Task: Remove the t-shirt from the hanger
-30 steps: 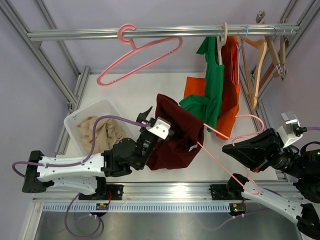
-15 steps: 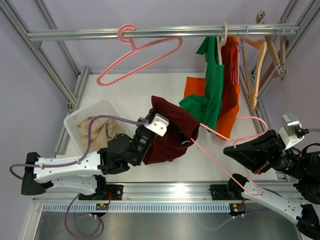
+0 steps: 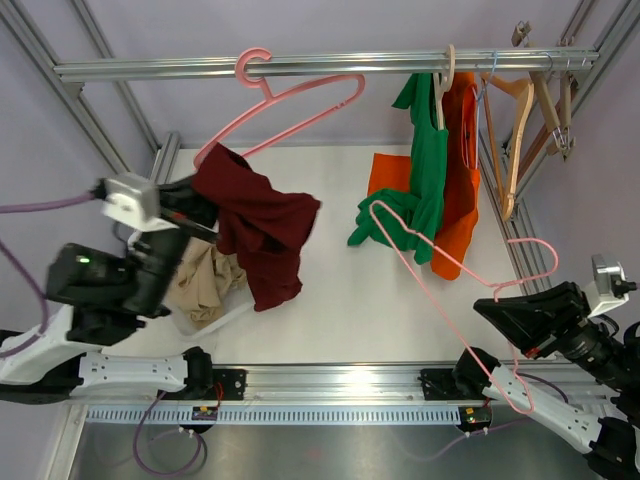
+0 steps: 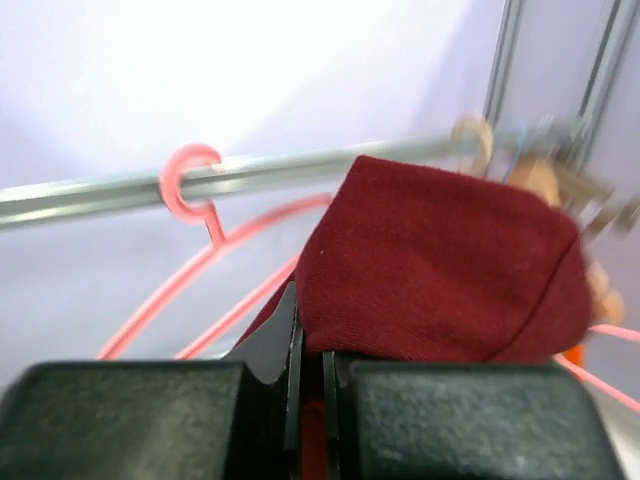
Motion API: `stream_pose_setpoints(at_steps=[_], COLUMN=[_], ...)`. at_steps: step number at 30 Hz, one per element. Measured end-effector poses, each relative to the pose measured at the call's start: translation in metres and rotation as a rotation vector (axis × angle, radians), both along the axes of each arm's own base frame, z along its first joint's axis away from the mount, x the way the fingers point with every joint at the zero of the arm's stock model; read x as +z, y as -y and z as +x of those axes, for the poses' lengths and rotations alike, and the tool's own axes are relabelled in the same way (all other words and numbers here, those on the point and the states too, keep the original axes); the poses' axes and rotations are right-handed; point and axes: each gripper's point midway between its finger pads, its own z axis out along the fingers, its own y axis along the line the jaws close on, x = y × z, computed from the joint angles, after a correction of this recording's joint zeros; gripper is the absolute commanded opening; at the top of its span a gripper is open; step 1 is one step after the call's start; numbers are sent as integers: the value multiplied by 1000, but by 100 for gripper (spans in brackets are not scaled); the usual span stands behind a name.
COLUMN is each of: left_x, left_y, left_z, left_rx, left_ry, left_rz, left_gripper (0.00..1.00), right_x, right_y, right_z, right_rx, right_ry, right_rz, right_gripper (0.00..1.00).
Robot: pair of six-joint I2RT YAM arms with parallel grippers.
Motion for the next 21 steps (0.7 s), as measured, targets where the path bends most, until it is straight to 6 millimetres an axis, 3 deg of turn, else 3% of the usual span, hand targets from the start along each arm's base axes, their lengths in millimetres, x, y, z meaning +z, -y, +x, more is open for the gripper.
stream_pose_setpoints(at_steps=[5, 9, 14, 18, 21], left_x=[71, 104, 141, 152, 139], left_y=[-62, -102, -137, -146, -135], left_z=[-17, -21, -20, -17, -12], left_rx=[-47, 0, 112, 207, 258], left_ry=[25, 50, 115, 163, 183], left_rz=[-209, -259, -241, -189, -114], left_gripper=[0, 0, 0, 0, 0], right_x=[-3, -10, -16, -20, -22], right_y=[17, 14, 1, -8, -14], right_z=[16, 29, 41, 48, 50], right_rx=[-125, -176, -190, -188, -180], right_ry=[-35, -59, -79, -93, -101], right_rz=[-2, -41, -98, -133, -150], right_gripper=[0, 0, 0, 0, 0])
